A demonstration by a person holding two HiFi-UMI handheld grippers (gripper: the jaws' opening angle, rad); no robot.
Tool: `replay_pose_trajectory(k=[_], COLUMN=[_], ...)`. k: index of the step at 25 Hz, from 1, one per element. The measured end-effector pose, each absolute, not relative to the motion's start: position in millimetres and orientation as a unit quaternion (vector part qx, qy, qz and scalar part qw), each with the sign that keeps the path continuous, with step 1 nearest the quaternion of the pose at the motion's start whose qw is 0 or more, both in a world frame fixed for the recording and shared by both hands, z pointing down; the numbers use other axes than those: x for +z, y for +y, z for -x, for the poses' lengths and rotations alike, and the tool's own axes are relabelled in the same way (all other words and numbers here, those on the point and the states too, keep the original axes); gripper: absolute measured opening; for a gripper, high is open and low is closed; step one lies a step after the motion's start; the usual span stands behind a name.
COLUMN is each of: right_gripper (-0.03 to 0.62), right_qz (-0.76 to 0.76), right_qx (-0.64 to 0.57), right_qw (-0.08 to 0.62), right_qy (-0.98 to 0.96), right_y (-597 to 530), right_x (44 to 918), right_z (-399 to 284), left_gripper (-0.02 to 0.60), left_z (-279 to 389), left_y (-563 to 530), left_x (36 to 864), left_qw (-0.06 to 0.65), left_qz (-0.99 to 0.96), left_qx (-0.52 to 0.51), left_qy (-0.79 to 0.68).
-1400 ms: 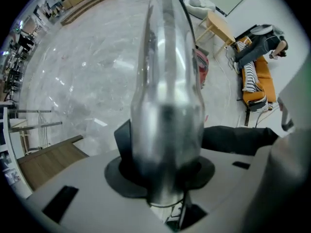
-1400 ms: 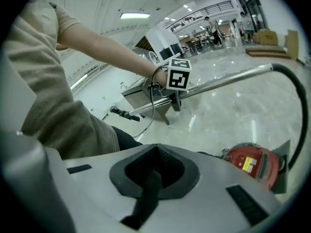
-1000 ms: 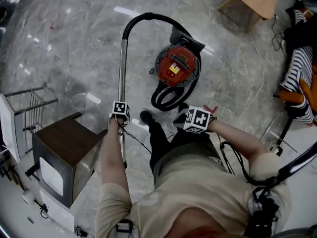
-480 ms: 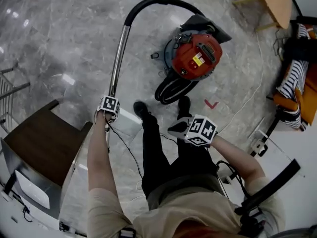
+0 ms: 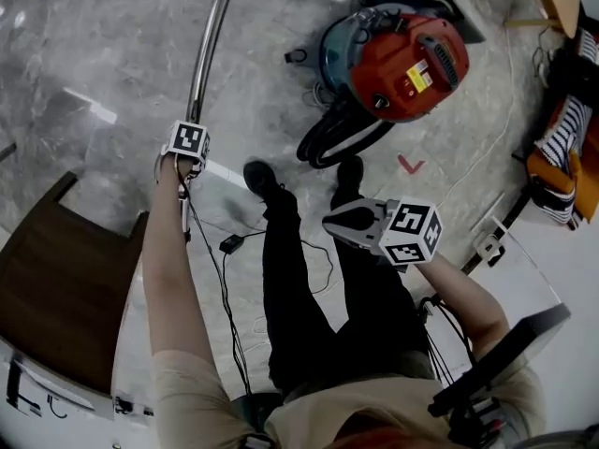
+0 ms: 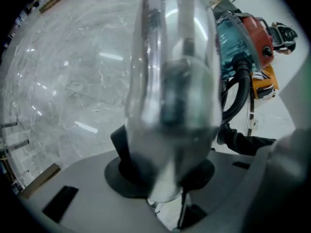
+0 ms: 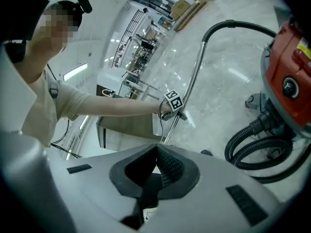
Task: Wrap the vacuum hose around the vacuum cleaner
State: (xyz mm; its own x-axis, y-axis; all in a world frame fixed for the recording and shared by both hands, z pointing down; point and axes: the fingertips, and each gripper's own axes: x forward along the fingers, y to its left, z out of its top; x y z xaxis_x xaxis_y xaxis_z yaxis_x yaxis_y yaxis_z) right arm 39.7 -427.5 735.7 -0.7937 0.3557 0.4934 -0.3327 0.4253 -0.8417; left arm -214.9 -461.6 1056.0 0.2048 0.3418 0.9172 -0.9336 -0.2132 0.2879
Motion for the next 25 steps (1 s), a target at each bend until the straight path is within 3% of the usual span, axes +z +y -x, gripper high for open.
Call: replay_pose_trajectory(k=[7, 14, 25], right_gripper=[0.005, 0.005, 0.005], right_qz=[0.0, 0.018, 0.068], right_qx=[0.558, 0.58, 0.588], right_qw=[0.281, 0.278, 0.309], right_qy=[-0.781, -0.765, -0.745], right_y=[-468, -466, -440], right_x=[807, 869, 908], right_z=[-45, -43, -31], left_gripper=[0.152, 0.152, 0.152], left_z=[216, 236, 189], left_y=[-453, -375, -313], left_x=[1140, 1182, 1233], left_qw=[0.576, 0.604, 0.622], left_qz=[-0.504, -0.454, -0.466], left_qx=[0.571, 0.589, 0.561], left_qy=[-0.296, -0.286, -0.286])
